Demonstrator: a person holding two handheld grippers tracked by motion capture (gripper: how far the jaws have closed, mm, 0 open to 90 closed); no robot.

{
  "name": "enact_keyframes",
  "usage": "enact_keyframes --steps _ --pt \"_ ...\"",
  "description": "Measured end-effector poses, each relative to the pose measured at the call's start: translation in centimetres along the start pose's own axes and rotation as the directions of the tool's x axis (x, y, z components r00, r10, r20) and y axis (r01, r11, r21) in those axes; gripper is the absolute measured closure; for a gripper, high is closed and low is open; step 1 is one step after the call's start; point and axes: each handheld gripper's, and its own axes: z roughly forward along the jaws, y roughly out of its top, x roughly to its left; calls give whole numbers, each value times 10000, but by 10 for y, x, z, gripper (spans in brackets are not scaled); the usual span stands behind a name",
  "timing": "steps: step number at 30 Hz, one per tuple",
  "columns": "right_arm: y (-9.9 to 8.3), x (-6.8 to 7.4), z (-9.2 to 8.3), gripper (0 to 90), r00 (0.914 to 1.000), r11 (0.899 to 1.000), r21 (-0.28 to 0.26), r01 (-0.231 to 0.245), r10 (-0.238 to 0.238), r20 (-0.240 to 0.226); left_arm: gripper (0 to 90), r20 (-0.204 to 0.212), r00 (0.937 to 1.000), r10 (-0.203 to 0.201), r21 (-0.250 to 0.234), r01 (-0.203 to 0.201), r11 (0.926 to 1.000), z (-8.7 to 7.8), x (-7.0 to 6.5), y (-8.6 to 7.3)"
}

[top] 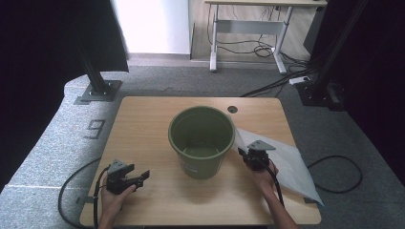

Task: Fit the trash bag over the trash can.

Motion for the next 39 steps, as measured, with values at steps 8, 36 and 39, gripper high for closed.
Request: enact_keyframes --steps 8,36,39 --pt "25 -18 -39 886 9886 9750 -1737 -1387 1260 -826 222 74 10000 12 45 -12 10000 3 -3 -1" --pt "110 -19 -123 887 9928 8966 -4265 -1196 1131 -407 222 88 9998 -159 -45 159 9999 1 -2 -3" --pt "121 -12 -135 887 9951 8822 -4603 -990 874 -466 223 95 9999 -124 -31 124 9999 1 -3 -3"
